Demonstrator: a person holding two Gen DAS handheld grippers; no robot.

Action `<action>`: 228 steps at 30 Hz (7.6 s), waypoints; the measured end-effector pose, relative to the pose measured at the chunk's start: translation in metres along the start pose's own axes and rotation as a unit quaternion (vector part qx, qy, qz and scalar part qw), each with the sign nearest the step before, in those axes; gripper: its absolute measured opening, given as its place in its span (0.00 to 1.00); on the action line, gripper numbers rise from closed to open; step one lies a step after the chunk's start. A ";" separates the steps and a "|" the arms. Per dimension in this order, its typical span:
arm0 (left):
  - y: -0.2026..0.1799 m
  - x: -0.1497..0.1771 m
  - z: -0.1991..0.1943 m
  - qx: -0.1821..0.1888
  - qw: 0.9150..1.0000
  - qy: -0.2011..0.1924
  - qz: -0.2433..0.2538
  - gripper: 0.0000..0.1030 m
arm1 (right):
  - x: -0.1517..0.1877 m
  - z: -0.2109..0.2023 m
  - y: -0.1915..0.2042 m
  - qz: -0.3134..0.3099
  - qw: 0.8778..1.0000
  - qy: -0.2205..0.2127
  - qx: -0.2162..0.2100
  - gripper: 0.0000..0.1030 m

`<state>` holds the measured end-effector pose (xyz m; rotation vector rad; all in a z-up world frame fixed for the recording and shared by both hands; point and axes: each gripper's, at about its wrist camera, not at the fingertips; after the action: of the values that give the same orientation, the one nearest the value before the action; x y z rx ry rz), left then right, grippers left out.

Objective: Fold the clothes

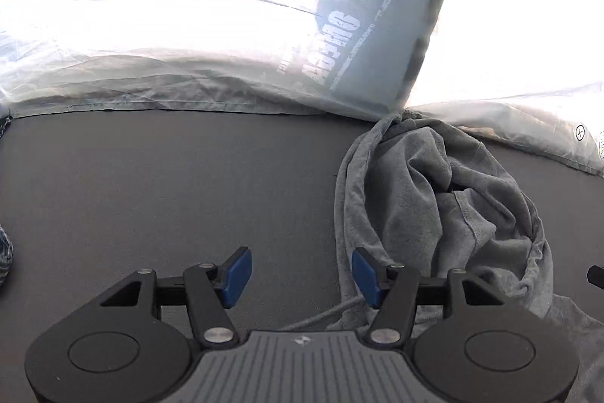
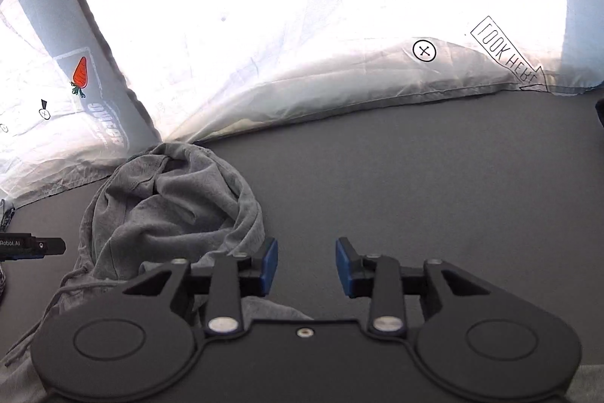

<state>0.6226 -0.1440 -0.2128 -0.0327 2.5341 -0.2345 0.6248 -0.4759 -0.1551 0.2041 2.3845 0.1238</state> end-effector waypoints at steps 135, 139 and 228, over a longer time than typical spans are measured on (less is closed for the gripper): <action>0.423 0.392 -0.347 -0.082 0.883 -0.088 -0.454 0.37 | 0.337 -0.217 0.147 0.040 0.975 -0.021 0.217 1.00; 0.426 0.390 -0.345 -0.089 0.879 -0.094 -0.458 0.35 | 0.336 -0.217 0.148 0.046 0.974 -0.018 0.221 1.00; 0.162 0.207 -0.226 -0.104 0.992 0.045 -0.060 0.74 | 0.127 -0.130 0.059 0.221 0.956 0.033 -0.188 0.05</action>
<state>0.3288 0.0366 -0.1728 -0.2632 2.6387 -0.0181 0.4506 -0.3983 -0.1364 0.5539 2.2896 0.7978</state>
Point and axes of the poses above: each gripper's, at about its wrist camera, not at the fingertips, and z roughly the way its jaws point, y to its left, x to its underside, and after that the axes turned 10 degrees about x, right-handed
